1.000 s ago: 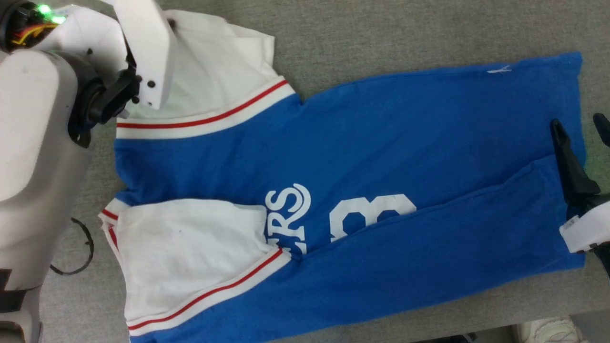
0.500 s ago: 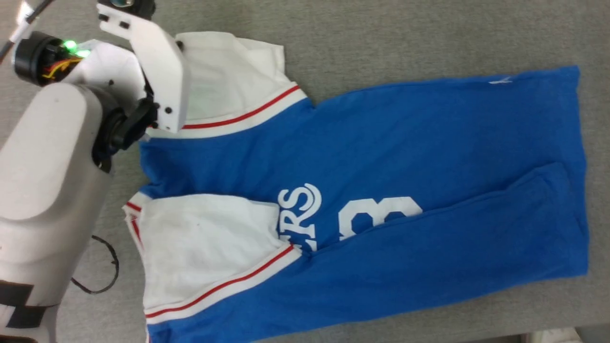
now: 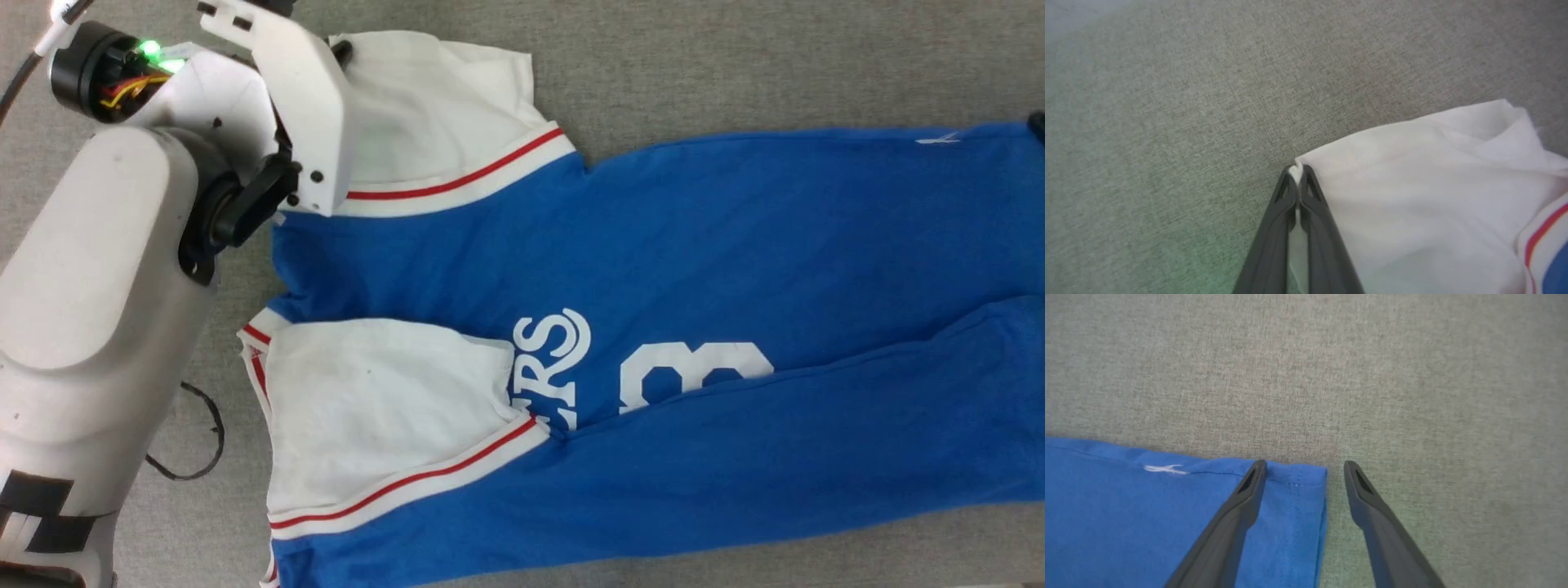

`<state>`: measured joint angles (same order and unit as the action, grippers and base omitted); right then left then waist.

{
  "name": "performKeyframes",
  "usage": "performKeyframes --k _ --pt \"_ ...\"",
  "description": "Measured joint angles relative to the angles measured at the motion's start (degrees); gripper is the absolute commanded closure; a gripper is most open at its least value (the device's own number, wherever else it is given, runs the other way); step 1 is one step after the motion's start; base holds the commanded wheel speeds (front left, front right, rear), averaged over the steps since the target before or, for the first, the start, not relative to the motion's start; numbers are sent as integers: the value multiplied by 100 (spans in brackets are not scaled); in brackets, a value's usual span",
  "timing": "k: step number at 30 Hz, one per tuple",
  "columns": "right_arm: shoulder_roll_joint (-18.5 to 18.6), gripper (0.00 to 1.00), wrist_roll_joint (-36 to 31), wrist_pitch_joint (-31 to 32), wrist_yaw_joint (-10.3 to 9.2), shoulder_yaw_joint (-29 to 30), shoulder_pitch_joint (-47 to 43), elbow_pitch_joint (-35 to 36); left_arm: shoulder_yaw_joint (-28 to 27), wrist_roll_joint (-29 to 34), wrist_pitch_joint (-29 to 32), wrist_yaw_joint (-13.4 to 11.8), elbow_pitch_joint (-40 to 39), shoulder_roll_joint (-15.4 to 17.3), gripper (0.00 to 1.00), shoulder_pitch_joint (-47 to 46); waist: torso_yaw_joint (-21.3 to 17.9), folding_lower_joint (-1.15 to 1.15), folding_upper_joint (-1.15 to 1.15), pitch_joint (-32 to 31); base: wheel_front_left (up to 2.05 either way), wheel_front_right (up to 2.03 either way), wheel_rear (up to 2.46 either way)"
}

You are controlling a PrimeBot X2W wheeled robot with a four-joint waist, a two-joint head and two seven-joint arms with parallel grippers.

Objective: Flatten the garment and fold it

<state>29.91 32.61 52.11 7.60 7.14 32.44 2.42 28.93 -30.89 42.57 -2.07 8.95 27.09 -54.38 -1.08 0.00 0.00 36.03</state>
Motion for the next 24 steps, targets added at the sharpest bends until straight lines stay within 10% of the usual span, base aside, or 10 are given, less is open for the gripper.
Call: performKeyframes --k 6,8,24 --pt "-41 0 126 580 0 111 -105 -32 9 -33 21 -1 -49 -7 100 -81 44 0 0 84 0 0 0" --pt "-75 96 104 627 0 158 -110 48 9 -33 30 -7 -56 -7 100 -98 45 0 0 97 0 0 0" --pt "-182 100 24 -726 0 -105 -138 97 -307 -45 -1394 -55 -49 -33 100 90 27 1 0 -232 0 0 0"
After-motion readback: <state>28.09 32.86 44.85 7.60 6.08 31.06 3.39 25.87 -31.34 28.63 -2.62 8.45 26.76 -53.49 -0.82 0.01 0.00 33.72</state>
